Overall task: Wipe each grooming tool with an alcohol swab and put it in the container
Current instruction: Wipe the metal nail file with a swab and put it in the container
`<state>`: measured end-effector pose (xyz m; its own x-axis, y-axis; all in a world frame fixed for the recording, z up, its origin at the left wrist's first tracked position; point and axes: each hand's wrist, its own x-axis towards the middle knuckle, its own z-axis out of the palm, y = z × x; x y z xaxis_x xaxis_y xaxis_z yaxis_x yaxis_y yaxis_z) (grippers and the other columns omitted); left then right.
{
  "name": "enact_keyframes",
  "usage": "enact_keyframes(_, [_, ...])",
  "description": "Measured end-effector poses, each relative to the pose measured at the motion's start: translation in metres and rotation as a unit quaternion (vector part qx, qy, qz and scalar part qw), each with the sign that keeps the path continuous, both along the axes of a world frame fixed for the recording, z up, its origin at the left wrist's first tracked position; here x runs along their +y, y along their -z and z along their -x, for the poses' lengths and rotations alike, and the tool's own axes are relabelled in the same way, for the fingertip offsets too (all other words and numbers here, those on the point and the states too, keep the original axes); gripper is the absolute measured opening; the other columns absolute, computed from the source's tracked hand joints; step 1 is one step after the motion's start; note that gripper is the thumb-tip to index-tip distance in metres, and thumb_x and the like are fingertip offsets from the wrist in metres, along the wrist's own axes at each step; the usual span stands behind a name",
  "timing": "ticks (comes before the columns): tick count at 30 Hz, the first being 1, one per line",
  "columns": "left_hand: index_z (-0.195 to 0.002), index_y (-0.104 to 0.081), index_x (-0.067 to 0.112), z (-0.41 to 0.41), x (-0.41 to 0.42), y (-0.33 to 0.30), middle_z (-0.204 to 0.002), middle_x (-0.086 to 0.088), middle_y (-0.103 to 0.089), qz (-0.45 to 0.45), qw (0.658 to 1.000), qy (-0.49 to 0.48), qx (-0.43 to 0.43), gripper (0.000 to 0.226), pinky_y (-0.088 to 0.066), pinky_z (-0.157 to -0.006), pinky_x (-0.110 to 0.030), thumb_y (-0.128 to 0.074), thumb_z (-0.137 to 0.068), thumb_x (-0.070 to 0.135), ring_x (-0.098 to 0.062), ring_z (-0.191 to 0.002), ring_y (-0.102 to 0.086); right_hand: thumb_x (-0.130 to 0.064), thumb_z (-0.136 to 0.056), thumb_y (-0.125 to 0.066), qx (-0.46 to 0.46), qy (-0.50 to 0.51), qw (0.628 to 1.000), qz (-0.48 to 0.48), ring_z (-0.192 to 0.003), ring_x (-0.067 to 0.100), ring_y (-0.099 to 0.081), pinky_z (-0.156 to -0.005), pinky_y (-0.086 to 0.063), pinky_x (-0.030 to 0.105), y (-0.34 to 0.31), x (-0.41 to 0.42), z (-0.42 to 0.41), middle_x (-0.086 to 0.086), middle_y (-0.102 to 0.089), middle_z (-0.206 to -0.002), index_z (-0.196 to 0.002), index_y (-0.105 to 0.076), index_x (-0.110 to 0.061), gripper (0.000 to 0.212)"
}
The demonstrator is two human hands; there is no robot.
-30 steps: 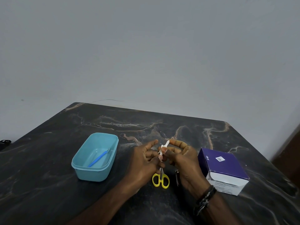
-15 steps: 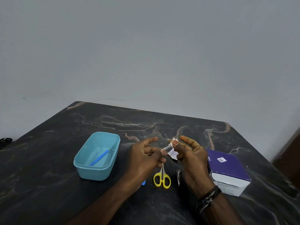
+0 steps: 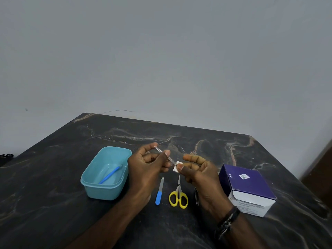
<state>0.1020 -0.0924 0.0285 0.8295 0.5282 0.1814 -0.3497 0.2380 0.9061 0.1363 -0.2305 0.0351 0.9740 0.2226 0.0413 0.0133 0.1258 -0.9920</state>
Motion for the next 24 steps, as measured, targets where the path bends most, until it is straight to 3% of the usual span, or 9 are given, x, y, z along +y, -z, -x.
enact_keyframes(12, [-0.092,-0.067,0.015,-0.0002,-0.0034,0.0058,-0.064,-0.008,-0.072,-0.130,0.991,-0.011,0.009,0.017,-0.052,-0.048,-0.024,-0.077,-0.079,0.011,-0.017,-0.053,-0.067,0.000,-0.075,-0.076,0.004,0.002,1.000,0.023,-0.067,0.015,-0.072,-0.052,-0.049,0.015,0.0004,0.0028,0.0044,0.013,-0.076,-0.081,-0.102,-0.064,-0.005,0.030])
enact_keyframes(24, [-0.090,-0.069,0.020,0.0008,-0.0031,0.0053,-0.066,-0.004,-0.072,-0.129,0.991,-0.021,0.003,0.015,-0.051,-0.049,-0.021,-0.077,-0.079,0.013,-0.014,-0.055,-0.068,0.001,-0.076,-0.076,-0.005,-0.038,0.999,0.029,-0.070,0.018,-0.073,-0.055,-0.051,0.018,0.0003,0.0048,0.0063,0.016,-0.076,-0.081,-0.102,-0.062,-0.002,0.030])
